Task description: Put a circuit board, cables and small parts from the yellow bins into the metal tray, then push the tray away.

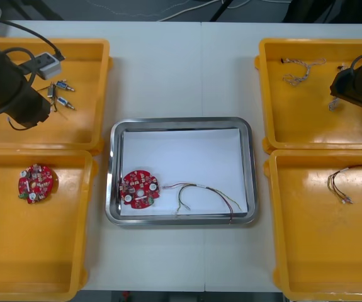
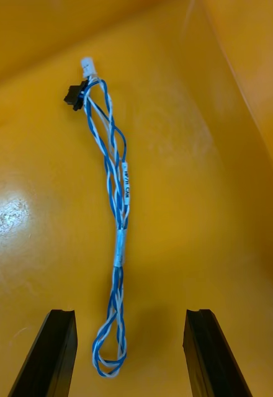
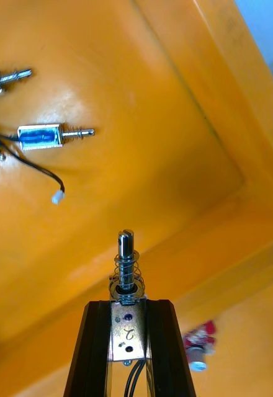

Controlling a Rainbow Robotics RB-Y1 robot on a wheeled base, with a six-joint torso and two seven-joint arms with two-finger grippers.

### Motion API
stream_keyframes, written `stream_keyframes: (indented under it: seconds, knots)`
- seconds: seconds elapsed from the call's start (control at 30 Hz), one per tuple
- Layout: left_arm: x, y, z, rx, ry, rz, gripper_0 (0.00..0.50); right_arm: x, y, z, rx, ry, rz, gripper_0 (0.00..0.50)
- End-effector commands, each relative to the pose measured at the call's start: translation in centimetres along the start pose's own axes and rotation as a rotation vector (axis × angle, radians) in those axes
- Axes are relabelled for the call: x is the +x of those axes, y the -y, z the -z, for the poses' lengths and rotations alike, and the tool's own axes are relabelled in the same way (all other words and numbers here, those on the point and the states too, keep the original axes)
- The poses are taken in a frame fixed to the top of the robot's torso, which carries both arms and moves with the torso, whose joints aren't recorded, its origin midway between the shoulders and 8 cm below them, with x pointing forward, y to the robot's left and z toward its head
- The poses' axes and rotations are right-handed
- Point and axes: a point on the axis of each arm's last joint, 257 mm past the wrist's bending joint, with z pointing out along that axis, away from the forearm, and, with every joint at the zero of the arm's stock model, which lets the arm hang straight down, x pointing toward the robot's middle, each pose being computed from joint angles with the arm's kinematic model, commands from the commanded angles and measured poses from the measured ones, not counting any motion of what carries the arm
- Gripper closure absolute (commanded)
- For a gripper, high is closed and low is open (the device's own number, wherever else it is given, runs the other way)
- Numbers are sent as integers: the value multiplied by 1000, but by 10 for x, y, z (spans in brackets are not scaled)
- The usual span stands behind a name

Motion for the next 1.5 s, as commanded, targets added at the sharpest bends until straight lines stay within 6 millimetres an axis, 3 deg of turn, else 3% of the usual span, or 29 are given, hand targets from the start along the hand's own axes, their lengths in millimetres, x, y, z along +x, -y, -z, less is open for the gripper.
stream_keyframes:
  seconds: [0.03,0.27,0.53,0.57,0.63,0.7,0.77,0.8,1.17,1.3,1.5]
  knots:
    - [-9,-15,36,-64,52,105,500,-17,-27,5,-22,50,80,0]
    - [-27,2,54,-73,124,186,500,-13,-30,-2,-28,52,88,0]
    - [-36,30,55,-66,143,285,500,-10,-32,-3,-28,48,98,28]
    - [-37,36,54,-64,144,301,500,-9,-33,-3,-29,47,98,63]
    - [-38,42,53,-63,141,320,500,-8,-33,-4,-29,45,99,85]
    - [-38,48,51,-64,138,340,500,-7,-33,-4,-30,44,94,177]
    - [-39,55,49,-65,134,365,500,-7,-34,-4,-31,43,92,417]
    - [-39,61,46,-61,128,376,500,-8,-33,-4,-31,44,90,500]
    - [-33,90,28,-63,82,486,500,-19,-33,4,-35,59,100,500]
    - [-30,98,21,-66,66,522,500,-24,-32,20,-22,30,106,500]
    - [-34,109,13,-88,86,560,500,-10,-28,44,5,-68,103,500]
